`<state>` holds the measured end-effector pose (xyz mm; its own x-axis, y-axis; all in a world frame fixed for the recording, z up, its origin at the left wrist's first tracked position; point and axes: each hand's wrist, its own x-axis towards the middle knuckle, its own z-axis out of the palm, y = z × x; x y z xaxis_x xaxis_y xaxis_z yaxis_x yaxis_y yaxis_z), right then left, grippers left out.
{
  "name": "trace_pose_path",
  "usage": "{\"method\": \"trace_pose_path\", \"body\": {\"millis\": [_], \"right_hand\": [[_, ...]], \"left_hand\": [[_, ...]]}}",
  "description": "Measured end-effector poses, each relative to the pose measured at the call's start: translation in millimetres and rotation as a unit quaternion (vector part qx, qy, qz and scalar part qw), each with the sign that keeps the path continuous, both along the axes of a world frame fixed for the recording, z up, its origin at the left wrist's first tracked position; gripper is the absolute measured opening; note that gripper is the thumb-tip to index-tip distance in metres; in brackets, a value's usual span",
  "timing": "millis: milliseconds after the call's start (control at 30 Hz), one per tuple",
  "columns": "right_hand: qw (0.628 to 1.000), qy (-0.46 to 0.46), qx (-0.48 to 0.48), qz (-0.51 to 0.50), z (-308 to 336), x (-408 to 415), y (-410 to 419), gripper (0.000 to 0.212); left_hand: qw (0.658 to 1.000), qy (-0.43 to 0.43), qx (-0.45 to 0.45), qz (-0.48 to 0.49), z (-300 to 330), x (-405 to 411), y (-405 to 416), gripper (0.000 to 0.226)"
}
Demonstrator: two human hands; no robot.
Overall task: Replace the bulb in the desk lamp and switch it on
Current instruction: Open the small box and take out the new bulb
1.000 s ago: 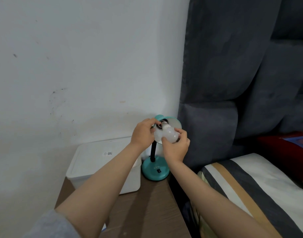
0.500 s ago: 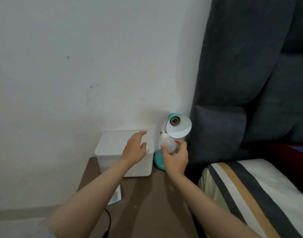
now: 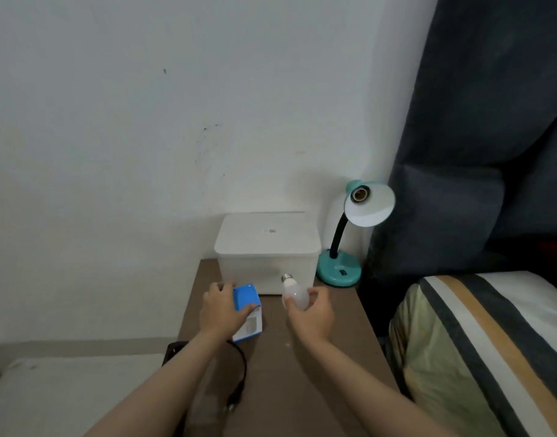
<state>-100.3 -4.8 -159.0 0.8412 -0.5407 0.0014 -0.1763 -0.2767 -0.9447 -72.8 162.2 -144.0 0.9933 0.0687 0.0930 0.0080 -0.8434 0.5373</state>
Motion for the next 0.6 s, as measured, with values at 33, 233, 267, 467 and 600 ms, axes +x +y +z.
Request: {"method": "trace_pose_path", "body": {"millis": [33,233,267,467,600], "right_hand": [[1.000,0.018,-0.002,0.002,-7,3,5,0.040],[0.995,0.091,-0.027,0.018,-33,18,29,0.038],[0.995,0.096,-0.033,0.016,-37,21,32,0.038],[0.991,0.120,-0.057,0.010,-50,30,33,0.044],[0.989,0.135,-0.054,0.019,-52,32,32,0.046]], "left_hand": [[1.000,0.005,-0.016,0.007,-4,1,2,0.066],[0.995,0.006,-0.097,0.002,-14,6,6,0.067],[0.995,0.001,-0.100,-0.001,-14,7,6,0.066],[0.992,-0.018,-0.127,-0.004,-18,8,9,0.061],[0.983,-0.025,-0.182,-0.004,-16,6,8,0.055]]}}
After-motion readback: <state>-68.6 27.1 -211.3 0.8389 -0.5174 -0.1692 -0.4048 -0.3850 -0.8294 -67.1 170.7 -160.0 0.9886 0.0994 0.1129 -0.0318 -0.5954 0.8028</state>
